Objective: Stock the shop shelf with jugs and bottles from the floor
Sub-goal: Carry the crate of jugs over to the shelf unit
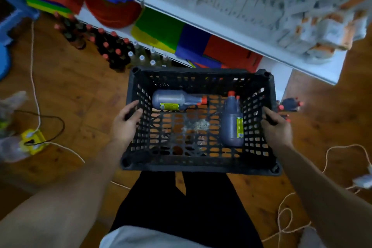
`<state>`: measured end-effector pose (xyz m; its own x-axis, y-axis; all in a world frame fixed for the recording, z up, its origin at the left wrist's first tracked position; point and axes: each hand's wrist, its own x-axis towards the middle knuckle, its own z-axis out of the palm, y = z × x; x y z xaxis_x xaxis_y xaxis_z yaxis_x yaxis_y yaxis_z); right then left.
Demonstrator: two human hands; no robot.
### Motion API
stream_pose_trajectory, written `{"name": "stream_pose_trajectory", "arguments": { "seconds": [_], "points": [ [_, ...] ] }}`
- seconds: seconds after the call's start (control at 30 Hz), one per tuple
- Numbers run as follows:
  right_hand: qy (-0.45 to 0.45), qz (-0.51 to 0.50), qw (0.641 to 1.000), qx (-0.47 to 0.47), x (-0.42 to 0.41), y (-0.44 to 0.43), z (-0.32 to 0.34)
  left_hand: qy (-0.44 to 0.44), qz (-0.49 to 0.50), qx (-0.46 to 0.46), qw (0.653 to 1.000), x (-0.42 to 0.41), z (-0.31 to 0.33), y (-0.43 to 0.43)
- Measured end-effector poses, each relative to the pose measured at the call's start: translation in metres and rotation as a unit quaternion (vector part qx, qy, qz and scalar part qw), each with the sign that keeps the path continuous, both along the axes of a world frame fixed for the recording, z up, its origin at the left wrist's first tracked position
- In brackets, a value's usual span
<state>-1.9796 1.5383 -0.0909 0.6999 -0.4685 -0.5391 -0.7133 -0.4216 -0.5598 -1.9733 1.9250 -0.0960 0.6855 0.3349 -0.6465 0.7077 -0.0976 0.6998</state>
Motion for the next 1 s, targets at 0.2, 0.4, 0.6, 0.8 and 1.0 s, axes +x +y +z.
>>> {"name": "stream_pose_trajectory", "arguments": {
  "seconds": [0.2,0.4,0.6,0.8,1.0],
  "points": [
    [0.032,-0.076,0.996,0.022,-0.005,-0.023,-0.035,0.016,-0.075,0.017,0.997,0.039,-0.029,-0.025],
    [0.039,-0.101,0.993,0.050,0.005,-0.039,-0.089,0.034,-0.085,0.018,0.996,0.069,-0.086,-0.047],
    [0.027,-0.142,0.989,0.044,0.019,-0.044,-0.154,0.035,-0.088,0.005,0.996,0.101,-0.158,-0.057],
    [0.012,-0.165,0.985,0.048,0.040,-0.044,-0.227,0.035,-0.107,0.001,0.994,0.139,-0.233,-0.061],
    [0.006,-0.180,0.982,0.062,0.055,-0.043,-0.279,0.020,-0.115,0.001,0.993,0.157,-0.284,-0.065]
  ]
}}
